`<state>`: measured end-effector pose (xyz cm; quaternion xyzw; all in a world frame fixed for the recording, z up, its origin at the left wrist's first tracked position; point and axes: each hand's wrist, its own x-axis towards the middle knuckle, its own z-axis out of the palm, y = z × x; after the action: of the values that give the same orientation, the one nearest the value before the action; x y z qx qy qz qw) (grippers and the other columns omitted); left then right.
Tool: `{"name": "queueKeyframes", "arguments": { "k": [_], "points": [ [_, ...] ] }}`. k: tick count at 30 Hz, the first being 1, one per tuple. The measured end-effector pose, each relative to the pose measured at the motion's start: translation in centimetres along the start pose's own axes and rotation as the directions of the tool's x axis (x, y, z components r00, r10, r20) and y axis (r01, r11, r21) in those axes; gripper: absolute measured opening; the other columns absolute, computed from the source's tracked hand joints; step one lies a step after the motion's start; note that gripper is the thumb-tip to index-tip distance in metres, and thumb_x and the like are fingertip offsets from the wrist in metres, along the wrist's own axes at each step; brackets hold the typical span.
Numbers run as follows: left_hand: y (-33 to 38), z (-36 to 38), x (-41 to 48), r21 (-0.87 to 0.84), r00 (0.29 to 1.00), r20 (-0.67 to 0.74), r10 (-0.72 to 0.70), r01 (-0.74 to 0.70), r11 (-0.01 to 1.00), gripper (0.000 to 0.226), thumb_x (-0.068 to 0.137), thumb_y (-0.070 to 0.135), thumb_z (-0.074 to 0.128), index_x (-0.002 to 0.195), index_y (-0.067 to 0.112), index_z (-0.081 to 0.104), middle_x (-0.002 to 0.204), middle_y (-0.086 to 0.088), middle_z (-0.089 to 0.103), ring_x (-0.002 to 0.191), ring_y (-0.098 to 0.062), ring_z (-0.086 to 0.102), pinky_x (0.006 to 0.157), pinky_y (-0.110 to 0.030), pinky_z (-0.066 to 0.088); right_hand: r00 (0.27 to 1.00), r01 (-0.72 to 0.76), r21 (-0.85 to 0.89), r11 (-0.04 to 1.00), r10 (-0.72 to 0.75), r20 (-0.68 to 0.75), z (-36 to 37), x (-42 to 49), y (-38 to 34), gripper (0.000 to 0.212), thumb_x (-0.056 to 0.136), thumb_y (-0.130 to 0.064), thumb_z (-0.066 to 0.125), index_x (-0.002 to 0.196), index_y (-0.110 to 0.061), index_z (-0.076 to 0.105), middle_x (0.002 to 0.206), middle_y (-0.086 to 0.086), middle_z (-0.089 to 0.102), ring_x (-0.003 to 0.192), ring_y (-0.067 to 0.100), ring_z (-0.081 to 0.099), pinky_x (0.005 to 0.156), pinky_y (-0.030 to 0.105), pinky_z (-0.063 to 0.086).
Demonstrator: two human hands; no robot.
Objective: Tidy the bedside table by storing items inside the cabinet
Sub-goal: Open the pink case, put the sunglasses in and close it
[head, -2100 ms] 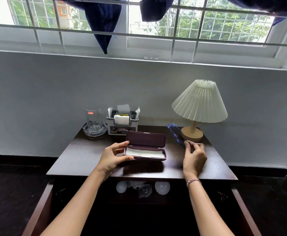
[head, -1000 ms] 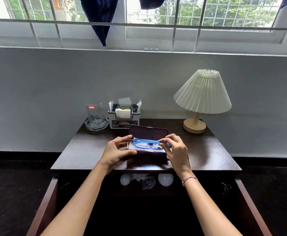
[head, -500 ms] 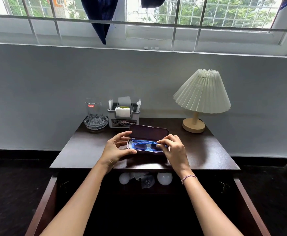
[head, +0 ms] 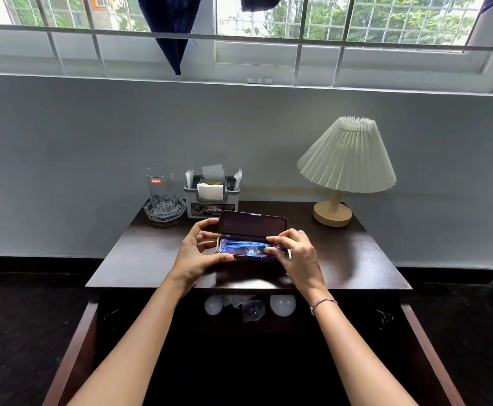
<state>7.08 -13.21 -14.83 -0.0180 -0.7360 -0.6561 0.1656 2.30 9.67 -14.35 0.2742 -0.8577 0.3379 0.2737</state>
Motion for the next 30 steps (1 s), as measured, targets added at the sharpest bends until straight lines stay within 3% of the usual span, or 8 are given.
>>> {"name": "queueKeyframes", "arguments": {
  "k": [4,8,12,17,21,25,28,30],
  "points": [
    [0.0,0.1,-0.1,-0.009,1.0,-0.003,-0.004,0.004,1.0,0.083,0.041,0.023,0.091,0.114,0.041,0.055,0.099,-0.002,0.067,0.101,-0.021,0.066,0.089,-0.033,0.053,1.0,-0.01,0.029,1.0,0.011,-0.005,0.0,0.0,0.1,0.027,0.074,-0.027,0.075,0.099,-0.017,0.072,0.089,-0.002,0.062,0.083,0.013,0.052,0.074,0.013,0.042],
    [0.0,0.1,-0.1,-0.012,1.0,-0.007,-0.009,0.009,1.0,0.084,0.041,0.025,0.091,0.115,0.041,0.055,0.099,-0.001,0.068,0.1,-0.019,0.066,0.086,-0.029,0.053,0.999,-0.025,0.062,0.998,0.027,-0.029,-0.3,0.0,0.0,0.029,0.074,-0.03,0.074,0.1,-0.017,0.07,0.092,-0.002,0.062,0.087,0.012,0.051,0.076,0.02,0.047],
    [-0.2,0.1,0.1,-0.017,1.0,-0.016,-0.01,0.01,1.0,0.083,0.041,0.023,0.09,0.114,0.04,0.055,0.096,0.0,0.068,0.099,-0.019,0.066,0.086,-0.029,0.052,0.994,-0.074,0.148,0.986,0.086,-0.072,-0.6,0.1,-0.2,0.037,0.072,-0.032,0.076,0.104,-0.015,0.067,0.094,-0.001,0.059,0.086,0.017,0.054,0.077,0.011,0.04],
    [-0.3,0.0,0.1,-0.025,0.999,-0.02,-0.025,0.024,0.999,0.084,0.041,0.025,0.091,0.114,0.042,0.055,0.099,-0.003,0.068,0.101,-0.021,0.065,0.09,-0.033,0.052,0.986,-0.105,0.221,0.97,0.131,-0.106,-0.8,0.2,-0.1,0.064,0.066,-0.043,0.074,0.12,-0.012,0.058,0.103,-0.003,0.054,0.097,0.014,0.051,0.077,0.003,0.039],
    [-0.1,0.0,0.2,-0.028,0.999,-0.014,-0.034,0.033,0.999,0.091,0.044,0.024,0.09,0.124,0.041,0.05,0.103,-0.008,0.067,0.106,-0.026,0.063,0.095,-0.039,0.049,0.984,-0.165,0.259,0.952,0.175,-0.019,-0.7,0.4,0.1,0.096,0.056,-0.056,0.072,0.137,-0.014,0.042,0.119,0.001,0.048,0.108,0.017,0.047,0.083,0.016,0.045],
    [-0.2,0.1,0.3,-0.037,0.998,-0.023,-0.056,0.055,0.998,0.097,0.052,0.008,0.087,0.136,0.028,0.044,0.104,-0.007,0.065,0.109,-0.029,0.061,0.102,-0.044,0.046,0.969,-0.225,0.294,0.929,0.181,0.168,-0.5,0.7,0.7,0.119,0.051,-0.046,0.083,0.147,-0.014,0.021,0.141,0.006,0.035,0.132,0.019,0.036,0.108,0.032,0.036],
    [-0.2,0.1,0.2,-0.047,0.997,-0.014,-0.077,0.077,0.996,0.1,0.052,0.008,0.087,0.14,0.021,0.041,0.106,-0.007,0.065,0.111,-0.029,0.06,0.103,-0.045,0.045,0.951,-0.223,0.259,0.94,0.151,0.27,-0.3,0.9,1.2,0.122,0.053,-0.039,0.086,0.149,-0.013,0.015,0.149,0.003,0.029,0.138,0.011,0.027,0.109,0.012,0.019],
    [0.0,0.1,0.2,-0.055,0.996,-0.014,-0.086,0.085,0.995,0.104,0.047,0.015,0.087,0.141,0.019,0.041,0.105,-0.005,0.066,0.111,-0.028,0.06,0.102,-0.045,0.046,0.936,-0.265,0.302,0.916,0.169,0.307,-0.2,1.0,1.4,0.121,0.055,-0.032,0.088,0.149,-0.012,0.014,0.147,-0.002,0.028,0.137,0.006,0.026,0.108,0.009,0.017]
  ]
}}
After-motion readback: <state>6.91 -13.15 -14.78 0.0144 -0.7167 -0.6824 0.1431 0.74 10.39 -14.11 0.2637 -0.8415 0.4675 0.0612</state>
